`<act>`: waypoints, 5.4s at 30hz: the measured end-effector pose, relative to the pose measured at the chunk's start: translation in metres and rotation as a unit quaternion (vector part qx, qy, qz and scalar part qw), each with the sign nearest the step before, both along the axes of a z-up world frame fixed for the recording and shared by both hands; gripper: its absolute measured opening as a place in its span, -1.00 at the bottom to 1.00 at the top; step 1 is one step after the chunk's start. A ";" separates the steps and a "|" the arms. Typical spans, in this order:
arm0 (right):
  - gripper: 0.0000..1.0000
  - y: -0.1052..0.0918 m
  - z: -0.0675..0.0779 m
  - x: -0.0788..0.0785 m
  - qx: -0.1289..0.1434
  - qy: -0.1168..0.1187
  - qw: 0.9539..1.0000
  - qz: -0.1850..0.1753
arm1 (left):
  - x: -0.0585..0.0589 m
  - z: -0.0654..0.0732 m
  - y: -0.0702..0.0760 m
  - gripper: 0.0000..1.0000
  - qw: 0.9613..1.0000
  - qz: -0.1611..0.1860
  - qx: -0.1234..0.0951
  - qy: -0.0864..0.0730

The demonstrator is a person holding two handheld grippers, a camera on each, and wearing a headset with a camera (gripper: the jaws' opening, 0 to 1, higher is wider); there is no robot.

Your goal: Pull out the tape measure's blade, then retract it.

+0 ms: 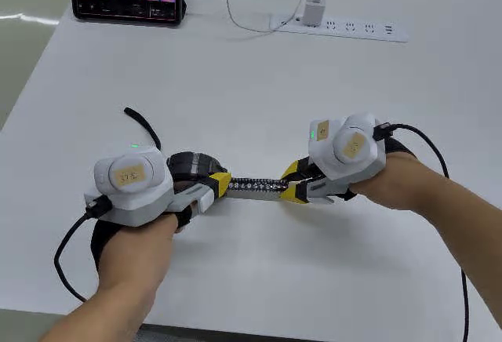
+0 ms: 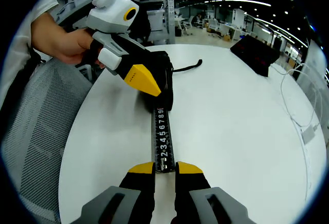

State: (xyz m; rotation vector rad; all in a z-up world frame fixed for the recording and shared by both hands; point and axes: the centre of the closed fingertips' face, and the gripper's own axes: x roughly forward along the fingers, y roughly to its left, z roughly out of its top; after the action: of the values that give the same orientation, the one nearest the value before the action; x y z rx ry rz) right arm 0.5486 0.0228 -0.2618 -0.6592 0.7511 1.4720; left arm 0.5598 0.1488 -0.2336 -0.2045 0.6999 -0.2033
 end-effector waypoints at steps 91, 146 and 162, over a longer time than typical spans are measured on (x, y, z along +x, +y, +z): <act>-0.79 0.081 -0.004 -0.004 0.050 0.007 0.999 0.019 | 0.002 -0.005 0.001 0.17 1.000 0.005 -0.013 0.003; -0.29 0.077 0.002 0.000 0.044 -0.012 0.999 -0.003 | 0.000 0.001 0.001 0.17 1.000 -0.014 0.000 -0.009; -0.21 0.076 0.004 0.003 0.046 -0.018 0.999 -0.012 | -0.001 0.003 -0.001 0.21 1.000 -0.023 0.006 -0.011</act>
State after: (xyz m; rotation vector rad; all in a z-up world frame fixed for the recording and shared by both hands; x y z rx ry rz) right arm 0.5517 0.0990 -0.2574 -0.6031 0.6568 1.4595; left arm 0.5593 0.1477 -0.2308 -0.1737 0.6850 -0.2451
